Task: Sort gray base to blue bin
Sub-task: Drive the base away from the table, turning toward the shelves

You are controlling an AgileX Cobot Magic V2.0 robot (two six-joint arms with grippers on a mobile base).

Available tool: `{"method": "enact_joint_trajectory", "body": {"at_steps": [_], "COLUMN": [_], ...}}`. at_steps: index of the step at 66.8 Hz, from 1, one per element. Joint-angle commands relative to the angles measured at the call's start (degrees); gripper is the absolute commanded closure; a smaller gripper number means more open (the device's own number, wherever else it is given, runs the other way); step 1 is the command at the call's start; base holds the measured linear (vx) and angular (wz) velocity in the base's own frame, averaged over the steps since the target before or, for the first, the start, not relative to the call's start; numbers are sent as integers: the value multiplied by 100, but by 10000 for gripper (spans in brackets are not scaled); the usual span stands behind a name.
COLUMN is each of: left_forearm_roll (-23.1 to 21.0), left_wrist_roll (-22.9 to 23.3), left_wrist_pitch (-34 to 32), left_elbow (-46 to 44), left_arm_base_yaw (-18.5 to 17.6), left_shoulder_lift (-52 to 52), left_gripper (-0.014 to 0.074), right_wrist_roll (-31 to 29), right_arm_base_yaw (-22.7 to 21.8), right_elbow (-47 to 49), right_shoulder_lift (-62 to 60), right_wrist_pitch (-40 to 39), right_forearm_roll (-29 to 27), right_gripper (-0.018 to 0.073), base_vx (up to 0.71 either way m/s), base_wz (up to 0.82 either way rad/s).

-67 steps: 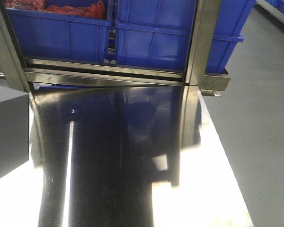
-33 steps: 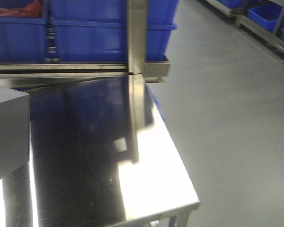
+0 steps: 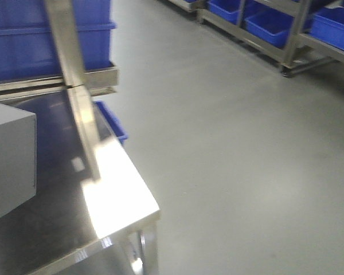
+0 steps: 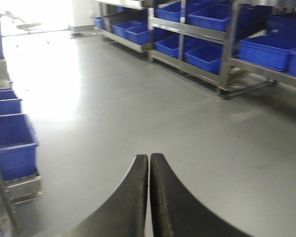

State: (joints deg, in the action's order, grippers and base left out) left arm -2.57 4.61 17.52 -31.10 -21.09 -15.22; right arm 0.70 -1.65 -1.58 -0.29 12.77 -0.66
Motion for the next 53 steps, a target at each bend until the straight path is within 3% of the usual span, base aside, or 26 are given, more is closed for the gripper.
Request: {"method": "enact_joint_trajectory", "body": {"at_steps": [1,53], "left_forearm_roll": [-58,-58], "left_wrist_roll": [41,41], "left_wrist_pitch": [-625,-625], "left_elbow": [-165,-165], "left_arm_base_yaw": [14,14], "left_shoulder_lift": [-46,-46], "left_gripper": [603,603], "right_wrist_roll": [-70,-70], "right_arm_base_yaw": [-15,-15], "right_elbow": [-12,-12], "right_shoulder_lift": [103,103], "right_wrist_pitch": [-417,-417], "right_forearm_roll": [26,26], "right_gripper": [564,564], "base_vx": [-9,-3], "base_wz": [-63,-63]}}
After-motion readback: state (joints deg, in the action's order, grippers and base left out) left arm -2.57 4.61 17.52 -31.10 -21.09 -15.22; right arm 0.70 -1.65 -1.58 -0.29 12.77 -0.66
